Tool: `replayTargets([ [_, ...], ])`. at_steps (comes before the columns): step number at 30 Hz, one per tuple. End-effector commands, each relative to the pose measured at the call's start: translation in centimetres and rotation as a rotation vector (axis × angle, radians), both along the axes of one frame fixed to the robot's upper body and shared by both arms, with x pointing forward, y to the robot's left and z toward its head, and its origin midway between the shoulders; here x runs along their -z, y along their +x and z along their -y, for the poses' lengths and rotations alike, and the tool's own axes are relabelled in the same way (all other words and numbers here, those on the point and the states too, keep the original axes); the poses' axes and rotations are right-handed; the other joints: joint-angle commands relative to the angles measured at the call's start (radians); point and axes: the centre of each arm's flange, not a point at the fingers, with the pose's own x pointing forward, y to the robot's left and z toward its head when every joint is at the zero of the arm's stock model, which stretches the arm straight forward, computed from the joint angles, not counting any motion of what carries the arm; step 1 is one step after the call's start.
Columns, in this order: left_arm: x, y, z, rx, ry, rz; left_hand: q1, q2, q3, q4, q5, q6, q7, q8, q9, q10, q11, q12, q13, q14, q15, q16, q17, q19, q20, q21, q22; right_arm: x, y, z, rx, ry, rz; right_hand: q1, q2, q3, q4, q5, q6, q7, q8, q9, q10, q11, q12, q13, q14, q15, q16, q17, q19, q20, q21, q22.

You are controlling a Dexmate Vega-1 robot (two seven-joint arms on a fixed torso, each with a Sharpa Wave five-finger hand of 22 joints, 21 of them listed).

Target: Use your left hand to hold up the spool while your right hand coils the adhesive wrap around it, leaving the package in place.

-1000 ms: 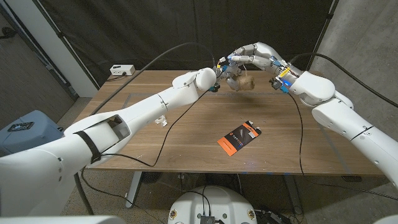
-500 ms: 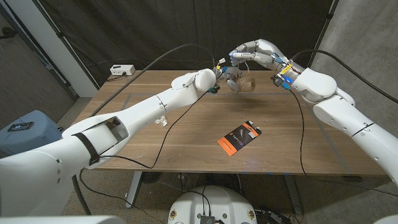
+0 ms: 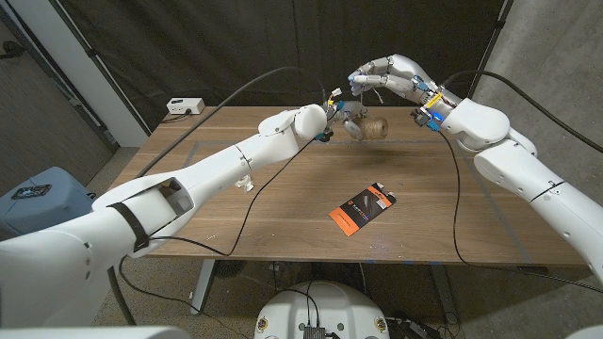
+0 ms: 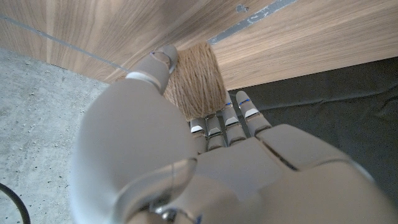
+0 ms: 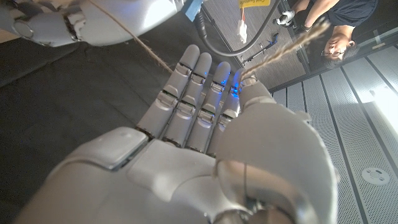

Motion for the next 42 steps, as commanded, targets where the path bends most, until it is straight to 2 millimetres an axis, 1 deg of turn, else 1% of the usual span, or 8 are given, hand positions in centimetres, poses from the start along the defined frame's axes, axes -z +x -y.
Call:
replayTargets([
  [1,0.4,-0.3,0.1,0.020,0.009,-0.009,-0.051,0.065,0.004,0.005,0.006,0.044,0.017,0.006,0.087,0.000,-0.009,0.005,0.024,0.004,-0.010,0.006,0.001,0.001,-0.008,0.006,0.005,-0.7,0.7,0.0,0.015,0.006,0.002,-0.001,0.006,-0.003,0.000,0.002,0.008,0.000,0.003,0.003,0.009,0.006,-0.003,0.006,0.013,-0.113,-0.001,0.003,0.003,-0.056,0.006,0.005],
  [24,1.3,-1.6,0.2,0.074,0.039,-0.019,-0.055,0.067,0.004,0.006,0.006,0.044,0.014,0.005,0.089,0.002,-0.011,0.003,0.024,0.004,-0.012,0.007,0.000,-0.001,-0.009,0.007,0.004,-1.6,2.0,0.8,0.064,0.025,0.002,0.000,0.006,-0.003,-0.001,0.002,0.011,0.001,0.000,0.004,0.013,0.008,-0.004,0.009,0.016,-0.115,-0.001,0.009,0.004,-0.055,0.011,0.005],
  [33,1.4,-2.0,-0.3,0.074,0.043,-0.018,-0.055,0.067,0.005,0.004,0.006,0.047,0.012,0.006,0.090,0.002,-0.011,0.003,0.025,0.004,-0.012,0.006,-0.001,-0.001,-0.010,0.007,0.004,-2.2,2.4,1.9,0.102,0.038,0.015,0.002,0.007,-0.002,-0.002,0.002,0.010,0.002,-0.001,0.004,0.012,0.007,-0.005,0.011,0.018,-0.116,-0.001,0.011,0.001,-0.058,0.011,0.005],
  [37,1.5,-2.2,-0.6,0.073,0.042,-0.017,-0.055,0.067,0.005,0.005,0.006,0.045,0.013,0.005,0.090,0.002,-0.012,0.003,0.025,0.004,-0.012,0.006,-0.001,0.000,-0.011,0.008,0.004,-2.5,2.6,2.6,0.123,0.050,0.018,0.003,0.008,-0.002,-0.003,0.002,0.011,-0.003,-0.002,0.004,0.013,0.008,-0.004,0.012,0.018,-0.116,-0.001,0.012,0.000,-0.059,0.012,0.005],
  [42,1.5,-2.2,-1.1,0.070,0.041,-0.019,-0.057,0.068,0.005,0.005,0.006,0.045,0.013,0.005,0.091,0.002,-0.012,0.003,0.025,0.004,-0.012,0.006,-0.001,-0.001,-0.011,0.008,0.004,-3.0,3.0,3.3,0.148,0.064,0.021,0.004,0.008,-0.001,-0.003,0.002,0.012,0.000,-0.002,0.005,0.014,0.006,-0.005,0.013,0.018,-0.117,-0.003,0.012,-0.001,-0.060,0.013,0.005],
])
